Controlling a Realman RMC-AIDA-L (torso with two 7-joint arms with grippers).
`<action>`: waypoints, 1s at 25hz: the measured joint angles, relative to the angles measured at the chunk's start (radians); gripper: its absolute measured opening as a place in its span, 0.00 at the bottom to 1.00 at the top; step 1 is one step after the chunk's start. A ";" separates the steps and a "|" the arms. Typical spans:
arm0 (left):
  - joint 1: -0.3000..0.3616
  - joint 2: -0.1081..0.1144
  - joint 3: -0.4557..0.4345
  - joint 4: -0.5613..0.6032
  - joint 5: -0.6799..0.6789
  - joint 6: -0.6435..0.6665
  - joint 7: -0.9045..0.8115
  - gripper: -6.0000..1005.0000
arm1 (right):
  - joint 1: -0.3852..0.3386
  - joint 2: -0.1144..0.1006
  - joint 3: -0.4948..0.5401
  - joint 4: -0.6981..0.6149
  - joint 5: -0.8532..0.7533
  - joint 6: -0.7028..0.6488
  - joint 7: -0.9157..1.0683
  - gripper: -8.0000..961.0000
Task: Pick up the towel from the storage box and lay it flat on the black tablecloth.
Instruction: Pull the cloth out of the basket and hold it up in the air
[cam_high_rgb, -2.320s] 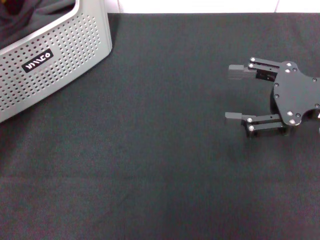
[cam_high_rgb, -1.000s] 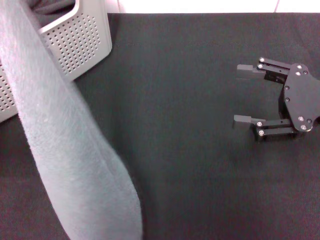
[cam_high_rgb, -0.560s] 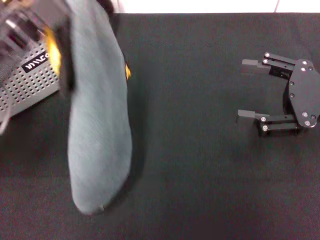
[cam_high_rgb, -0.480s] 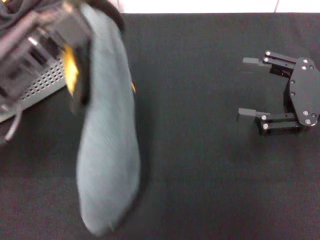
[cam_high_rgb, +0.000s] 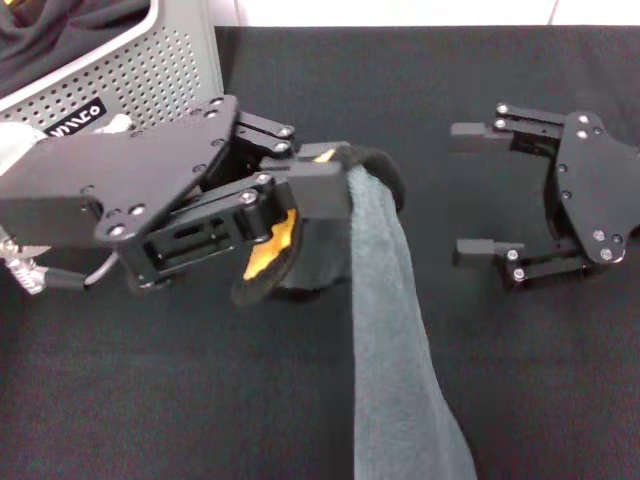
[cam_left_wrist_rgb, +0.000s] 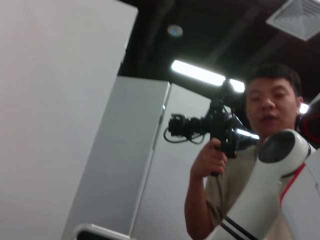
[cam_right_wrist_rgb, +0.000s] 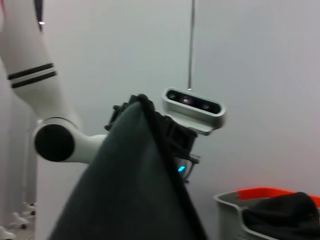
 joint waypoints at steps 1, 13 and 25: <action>-0.006 0.002 0.002 0.001 0.004 0.000 -0.001 0.04 | 0.009 0.000 -0.001 0.001 -0.005 -0.004 0.003 0.92; -0.030 0.012 0.063 0.075 0.077 0.001 -0.004 0.05 | 0.100 0.001 -0.042 -0.004 -0.101 -0.005 0.006 0.92; -0.040 0.023 0.083 0.133 0.082 0.001 -0.022 0.05 | 0.152 -0.001 -0.076 -0.081 -0.207 -0.012 0.050 0.92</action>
